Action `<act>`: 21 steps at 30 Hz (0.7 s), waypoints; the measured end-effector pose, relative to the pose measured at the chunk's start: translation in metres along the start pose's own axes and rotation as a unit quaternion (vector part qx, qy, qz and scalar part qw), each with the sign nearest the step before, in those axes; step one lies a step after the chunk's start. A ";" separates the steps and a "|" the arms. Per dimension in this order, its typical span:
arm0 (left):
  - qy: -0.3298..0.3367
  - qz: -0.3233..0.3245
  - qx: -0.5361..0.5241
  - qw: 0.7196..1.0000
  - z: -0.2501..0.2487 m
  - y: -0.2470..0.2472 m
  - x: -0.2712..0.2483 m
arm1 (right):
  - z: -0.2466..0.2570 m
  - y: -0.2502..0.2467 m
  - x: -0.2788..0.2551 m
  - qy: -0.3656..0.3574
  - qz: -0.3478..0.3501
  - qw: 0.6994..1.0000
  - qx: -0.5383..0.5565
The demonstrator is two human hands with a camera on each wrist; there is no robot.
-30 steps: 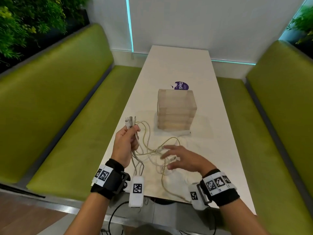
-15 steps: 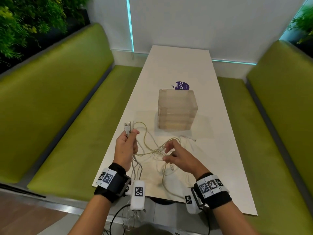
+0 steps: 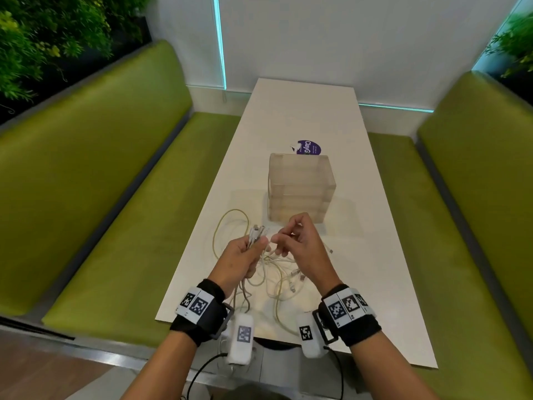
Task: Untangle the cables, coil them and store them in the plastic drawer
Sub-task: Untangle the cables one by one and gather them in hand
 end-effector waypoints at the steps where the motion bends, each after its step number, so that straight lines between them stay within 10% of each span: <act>1: 0.004 0.023 0.023 0.999 -0.002 0.003 -0.002 | 0.001 0.000 0.002 -0.003 0.001 1.000 -0.004; 5: 0.038 0.007 0.039 0.998 -0.013 -0.001 -0.004 | 0.002 0.001 0.008 0.011 0.066 0.998 -0.008; 9: 0.078 -0.071 -0.067 0.992 -0.034 -0.021 -0.006 | -0.026 -0.005 0.019 0.039 0.182 0.939 -0.289; 21: 0.175 -0.056 -0.104 0.977 -0.078 -0.017 -0.030 | -0.062 -0.004 0.071 0.086 0.134 0.895 -0.417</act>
Point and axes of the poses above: each hand's wrist, its own x-axis towards the middle knuckle, its own y-axis out of the palm, z = x × y, the point moved 5 cm from there along x, towards the middle knuckle, and after that the axes turned 3 degrees about z, right-handed, at the moved point
